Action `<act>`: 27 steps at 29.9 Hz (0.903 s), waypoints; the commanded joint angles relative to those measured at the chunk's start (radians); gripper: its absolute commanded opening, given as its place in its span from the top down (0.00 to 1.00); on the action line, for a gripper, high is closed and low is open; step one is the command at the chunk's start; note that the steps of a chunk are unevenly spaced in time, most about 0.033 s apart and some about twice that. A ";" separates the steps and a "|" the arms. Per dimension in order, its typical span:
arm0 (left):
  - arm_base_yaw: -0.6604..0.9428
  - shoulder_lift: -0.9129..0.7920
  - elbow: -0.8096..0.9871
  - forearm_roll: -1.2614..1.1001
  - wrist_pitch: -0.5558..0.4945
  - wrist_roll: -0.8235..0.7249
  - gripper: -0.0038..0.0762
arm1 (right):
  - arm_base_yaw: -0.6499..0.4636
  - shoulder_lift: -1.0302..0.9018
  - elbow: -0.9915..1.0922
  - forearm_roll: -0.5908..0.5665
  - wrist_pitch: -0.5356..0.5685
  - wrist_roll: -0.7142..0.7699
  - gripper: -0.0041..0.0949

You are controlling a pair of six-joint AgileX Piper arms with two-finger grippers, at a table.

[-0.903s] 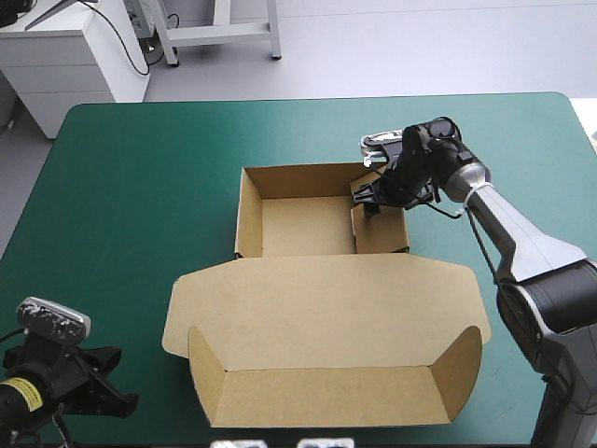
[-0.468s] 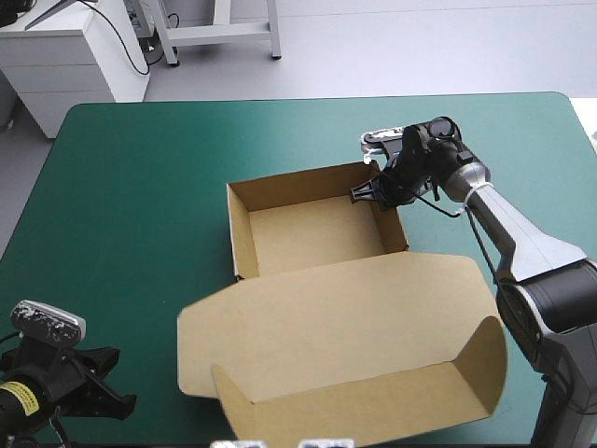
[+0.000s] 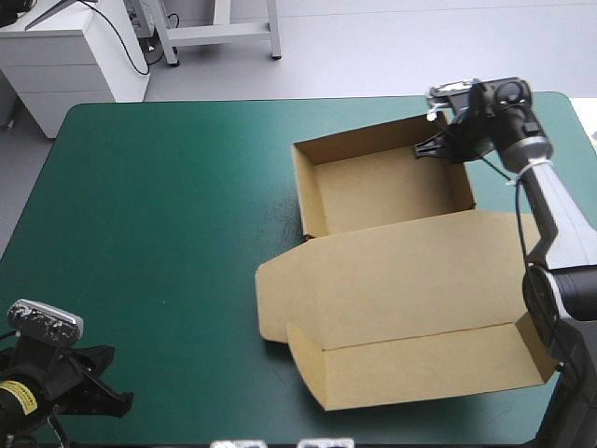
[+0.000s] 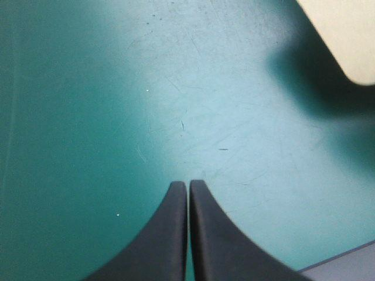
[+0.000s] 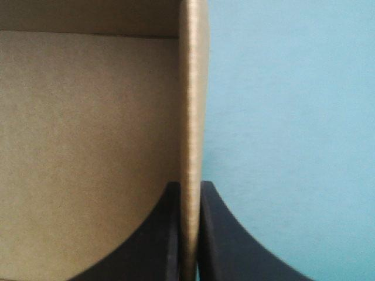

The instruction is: Fold the box

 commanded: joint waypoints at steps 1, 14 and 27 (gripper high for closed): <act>-0.004 0.008 -0.021 0.005 -0.039 -0.009 0.96 | -0.128 -0.055 -0.054 -0.024 -0.025 -0.028 0.98; -0.004 0.008 -0.021 0.011 -0.085 -0.009 0.96 | -0.532 -0.021 -0.054 0.161 -0.051 -0.097 0.98; -0.004 0.008 -0.021 0.011 -0.096 -0.006 0.96 | -0.562 0.051 -0.054 0.137 -0.093 -0.071 0.94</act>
